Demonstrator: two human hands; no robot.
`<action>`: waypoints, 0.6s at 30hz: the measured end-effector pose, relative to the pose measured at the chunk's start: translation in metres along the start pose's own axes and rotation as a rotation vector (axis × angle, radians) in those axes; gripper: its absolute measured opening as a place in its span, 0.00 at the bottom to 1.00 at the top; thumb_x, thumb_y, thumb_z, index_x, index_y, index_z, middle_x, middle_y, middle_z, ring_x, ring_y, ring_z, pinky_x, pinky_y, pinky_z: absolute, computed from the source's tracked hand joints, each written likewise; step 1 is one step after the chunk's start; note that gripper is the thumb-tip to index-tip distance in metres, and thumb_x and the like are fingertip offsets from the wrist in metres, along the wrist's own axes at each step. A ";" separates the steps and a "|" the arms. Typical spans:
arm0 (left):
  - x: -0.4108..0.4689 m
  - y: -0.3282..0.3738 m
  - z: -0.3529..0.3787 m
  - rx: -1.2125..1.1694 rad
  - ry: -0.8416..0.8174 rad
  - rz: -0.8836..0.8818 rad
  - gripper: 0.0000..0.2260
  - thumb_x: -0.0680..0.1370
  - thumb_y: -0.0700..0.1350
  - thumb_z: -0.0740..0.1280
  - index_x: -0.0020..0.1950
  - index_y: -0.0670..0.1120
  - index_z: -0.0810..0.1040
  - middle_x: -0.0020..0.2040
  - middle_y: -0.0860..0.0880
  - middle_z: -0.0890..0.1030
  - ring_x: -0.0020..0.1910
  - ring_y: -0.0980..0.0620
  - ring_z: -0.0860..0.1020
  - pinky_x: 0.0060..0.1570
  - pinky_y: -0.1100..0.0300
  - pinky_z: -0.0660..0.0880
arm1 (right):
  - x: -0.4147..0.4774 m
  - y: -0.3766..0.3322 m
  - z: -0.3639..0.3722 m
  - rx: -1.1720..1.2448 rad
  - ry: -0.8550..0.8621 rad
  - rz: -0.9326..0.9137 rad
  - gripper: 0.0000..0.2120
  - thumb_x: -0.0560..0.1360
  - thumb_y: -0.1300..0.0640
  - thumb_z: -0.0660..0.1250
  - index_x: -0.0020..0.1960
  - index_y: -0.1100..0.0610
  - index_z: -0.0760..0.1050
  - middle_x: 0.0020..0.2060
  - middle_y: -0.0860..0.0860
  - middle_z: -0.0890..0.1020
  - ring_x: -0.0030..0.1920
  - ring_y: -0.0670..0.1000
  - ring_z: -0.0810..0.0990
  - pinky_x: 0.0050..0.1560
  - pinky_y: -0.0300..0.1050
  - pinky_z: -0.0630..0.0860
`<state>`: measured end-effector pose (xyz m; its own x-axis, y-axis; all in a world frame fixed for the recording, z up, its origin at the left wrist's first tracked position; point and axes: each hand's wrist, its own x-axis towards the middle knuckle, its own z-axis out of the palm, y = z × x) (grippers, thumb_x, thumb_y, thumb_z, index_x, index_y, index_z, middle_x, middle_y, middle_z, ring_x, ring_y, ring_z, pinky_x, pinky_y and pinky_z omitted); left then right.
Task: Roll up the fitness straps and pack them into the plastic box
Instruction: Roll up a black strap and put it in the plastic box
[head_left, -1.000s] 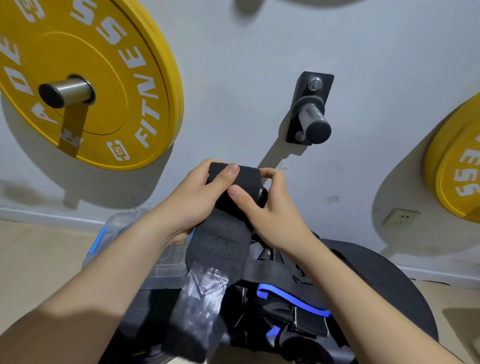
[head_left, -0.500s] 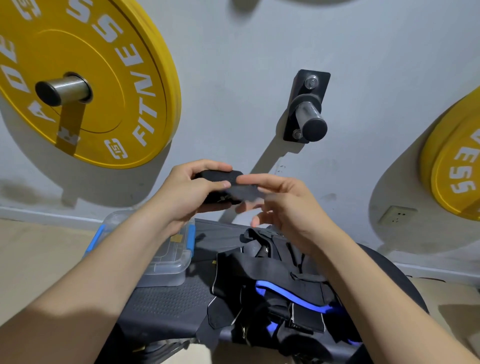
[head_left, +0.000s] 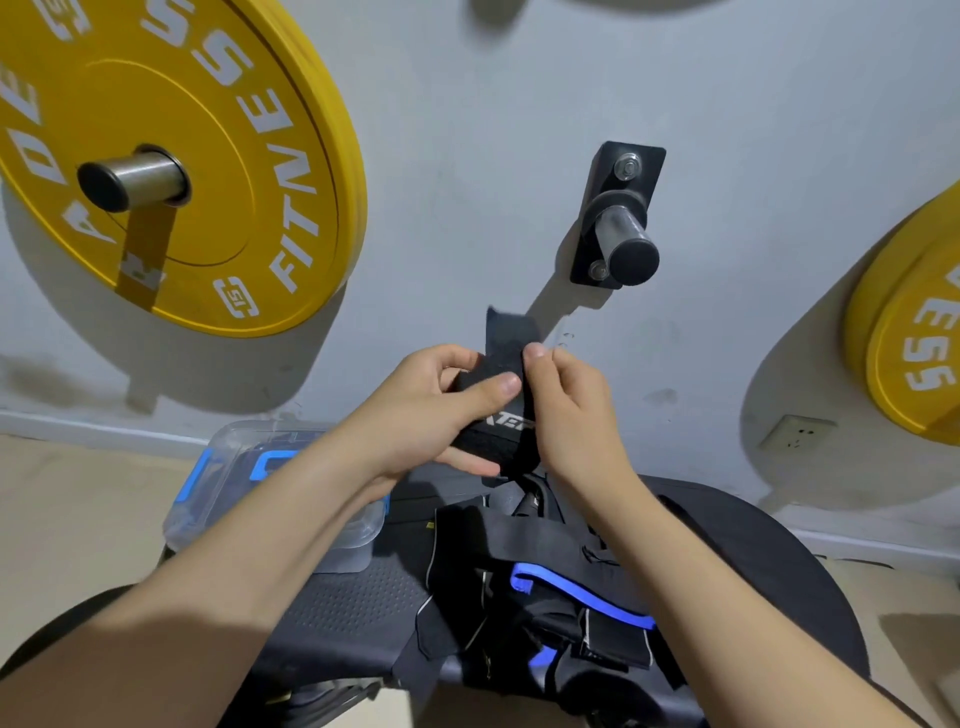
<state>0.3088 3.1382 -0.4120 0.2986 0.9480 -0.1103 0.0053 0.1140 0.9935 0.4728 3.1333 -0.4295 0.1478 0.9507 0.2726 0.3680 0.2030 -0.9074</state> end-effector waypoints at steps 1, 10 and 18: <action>-0.001 -0.001 0.003 0.044 0.028 0.010 0.22 0.81 0.47 0.76 0.73 0.44 0.76 0.64 0.43 0.84 0.53 0.46 0.89 0.40 0.45 0.87 | 0.001 0.000 0.003 0.108 0.024 0.088 0.25 0.86 0.49 0.62 0.37 0.62 0.62 0.32 0.51 0.64 0.35 0.52 0.63 0.39 0.51 0.61; -0.010 -0.003 0.013 0.520 0.195 0.311 0.20 0.78 0.51 0.76 0.68 0.55 0.73 0.59 0.56 0.80 0.49 0.49 0.84 0.50 0.42 0.84 | -0.010 0.002 0.023 0.553 0.124 0.493 0.23 0.72 0.39 0.78 0.43 0.58 0.75 0.37 0.58 0.75 0.37 0.56 0.75 0.41 0.50 0.72; -0.009 -0.009 0.007 0.532 0.216 0.406 0.21 0.80 0.54 0.71 0.72 0.58 0.71 0.59 0.61 0.80 0.57 0.61 0.80 0.57 0.59 0.77 | -0.002 0.001 0.018 0.663 -0.148 0.383 0.14 0.86 0.54 0.64 0.63 0.65 0.77 0.50 0.60 0.85 0.49 0.57 0.85 0.49 0.53 0.81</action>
<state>0.3124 3.1268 -0.4194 0.1800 0.9288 0.3239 0.4164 -0.3703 0.8304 0.4564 3.1357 -0.4365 0.0126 0.9947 -0.1019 -0.3169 -0.0927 -0.9439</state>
